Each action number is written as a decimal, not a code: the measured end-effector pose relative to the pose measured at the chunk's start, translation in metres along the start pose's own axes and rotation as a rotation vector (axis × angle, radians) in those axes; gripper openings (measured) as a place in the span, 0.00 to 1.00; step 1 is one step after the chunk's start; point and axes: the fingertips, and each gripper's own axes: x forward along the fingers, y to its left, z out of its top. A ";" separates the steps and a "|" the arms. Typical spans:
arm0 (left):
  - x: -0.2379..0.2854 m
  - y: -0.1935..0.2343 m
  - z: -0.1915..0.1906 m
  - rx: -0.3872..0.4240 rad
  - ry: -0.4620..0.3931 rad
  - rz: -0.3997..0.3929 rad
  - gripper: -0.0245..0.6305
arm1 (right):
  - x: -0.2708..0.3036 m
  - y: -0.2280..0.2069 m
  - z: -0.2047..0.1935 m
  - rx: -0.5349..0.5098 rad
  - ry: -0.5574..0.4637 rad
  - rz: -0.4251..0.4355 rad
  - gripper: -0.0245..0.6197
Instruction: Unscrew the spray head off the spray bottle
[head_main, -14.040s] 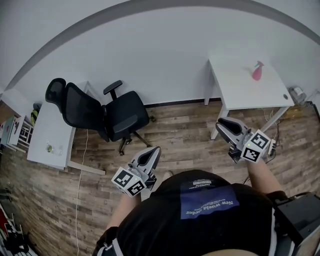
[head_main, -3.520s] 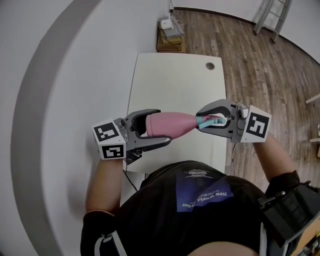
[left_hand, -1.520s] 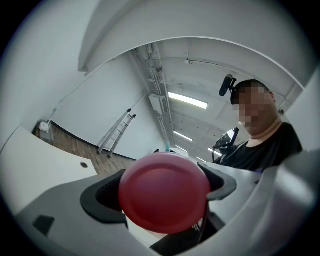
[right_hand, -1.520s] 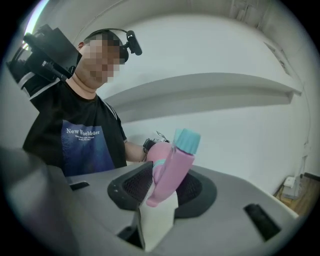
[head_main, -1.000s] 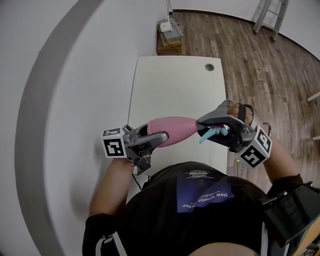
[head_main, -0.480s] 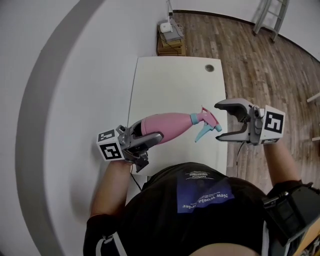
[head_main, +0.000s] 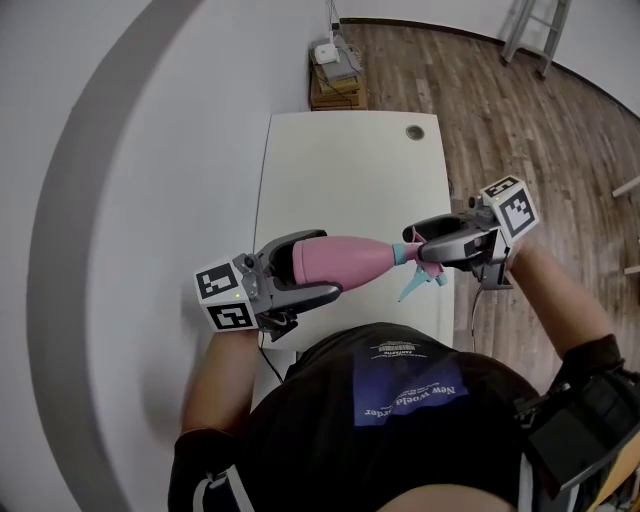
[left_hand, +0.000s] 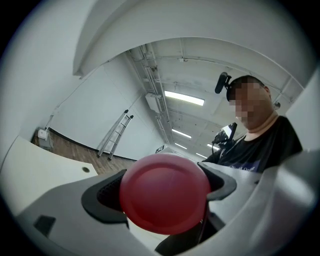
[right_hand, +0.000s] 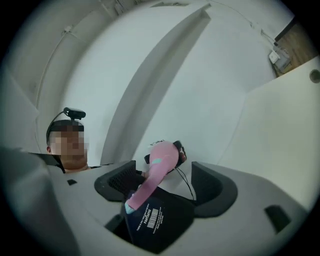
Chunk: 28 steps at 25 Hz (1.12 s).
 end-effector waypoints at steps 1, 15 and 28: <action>0.001 0.000 -0.003 0.012 0.012 0.003 0.72 | 0.006 0.000 -0.004 0.004 0.026 -0.006 0.57; -0.003 0.008 -0.015 -0.085 -0.016 0.029 0.72 | 0.028 0.012 -0.009 -0.349 0.136 -0.170 0.22; -0.006 0.008 -0.010 -0.370 -0.130 -0.020 0.72 | 0.035 0.043 -0.015 -1.448 0.395 -0.444 0.22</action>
